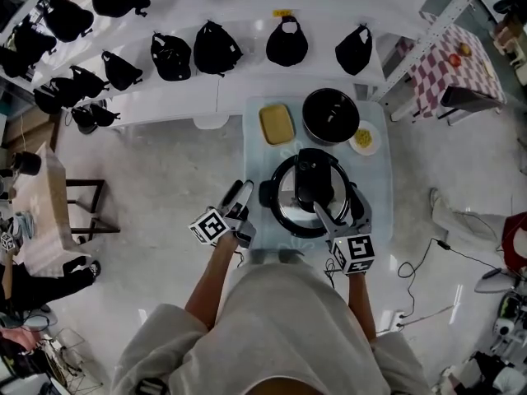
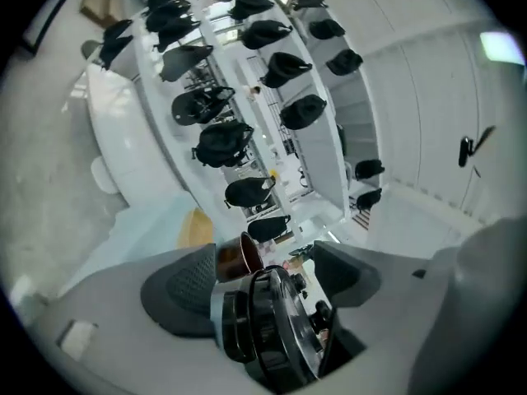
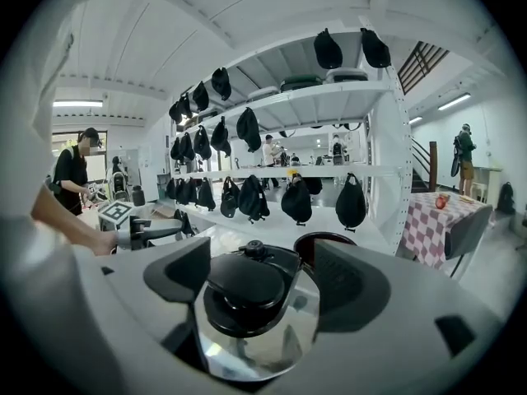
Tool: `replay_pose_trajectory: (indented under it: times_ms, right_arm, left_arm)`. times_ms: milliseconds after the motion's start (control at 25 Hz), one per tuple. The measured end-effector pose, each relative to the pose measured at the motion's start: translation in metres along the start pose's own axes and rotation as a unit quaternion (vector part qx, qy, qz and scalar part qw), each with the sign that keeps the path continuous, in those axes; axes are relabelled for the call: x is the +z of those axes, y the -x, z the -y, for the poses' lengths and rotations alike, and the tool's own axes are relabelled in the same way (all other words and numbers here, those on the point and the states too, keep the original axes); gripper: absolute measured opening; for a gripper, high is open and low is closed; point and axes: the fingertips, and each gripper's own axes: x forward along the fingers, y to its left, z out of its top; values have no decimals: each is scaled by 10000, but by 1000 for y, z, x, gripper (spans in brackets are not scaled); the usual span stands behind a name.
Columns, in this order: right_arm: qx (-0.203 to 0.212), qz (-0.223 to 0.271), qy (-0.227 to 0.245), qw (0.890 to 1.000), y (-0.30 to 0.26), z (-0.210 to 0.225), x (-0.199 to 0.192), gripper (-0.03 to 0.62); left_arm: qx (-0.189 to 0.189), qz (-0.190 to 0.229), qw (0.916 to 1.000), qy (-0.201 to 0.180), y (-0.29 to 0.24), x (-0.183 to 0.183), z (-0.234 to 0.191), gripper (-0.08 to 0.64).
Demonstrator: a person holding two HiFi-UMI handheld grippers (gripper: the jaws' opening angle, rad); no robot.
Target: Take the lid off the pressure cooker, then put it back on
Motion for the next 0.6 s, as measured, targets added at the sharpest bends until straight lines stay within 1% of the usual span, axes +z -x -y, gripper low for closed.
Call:
replay_pose_trajectory:
  times_ms: [80,120,160,200,240,320,440,600]
  right_arm:
    - [-1,-14,13,10000,-1,-1,0,374]
    - [-4,-17,16,10000,-1,-1,1,374]
    - [-5,-18,20,10000,-1,-1,1,374]
    - [-6,-20,28,10000,0,-1,1,374]
    - [-4,-24,36,10000,0,-1,1,374]
    - [4,-29,48,10000,1,-2,1,374]
    - [8,-27,63,10000,2,-2,2,374]
    - [17,-24,79,10000,4,-3,2,374]
  left_arm:
    - [-129,70,9978,648,0,-6,-8,359]
    - [-265,118,9944,1013,-1,-9,-9,359]
    - [-383,143,9909,1279,-2,-12,-11,359]
    - [-448,129,9890,1406,-3,-16,-15,359]
    - [-435,79,9888,1424,-4,-20,-20,359]
    - [-294,-102,9902,1358,-6,-31,-31,359]
    - [-368,-349,9859,1597,-13,-46,-33,359]
    - [-416,-265,9793,1965,-19,-51,-38,350]
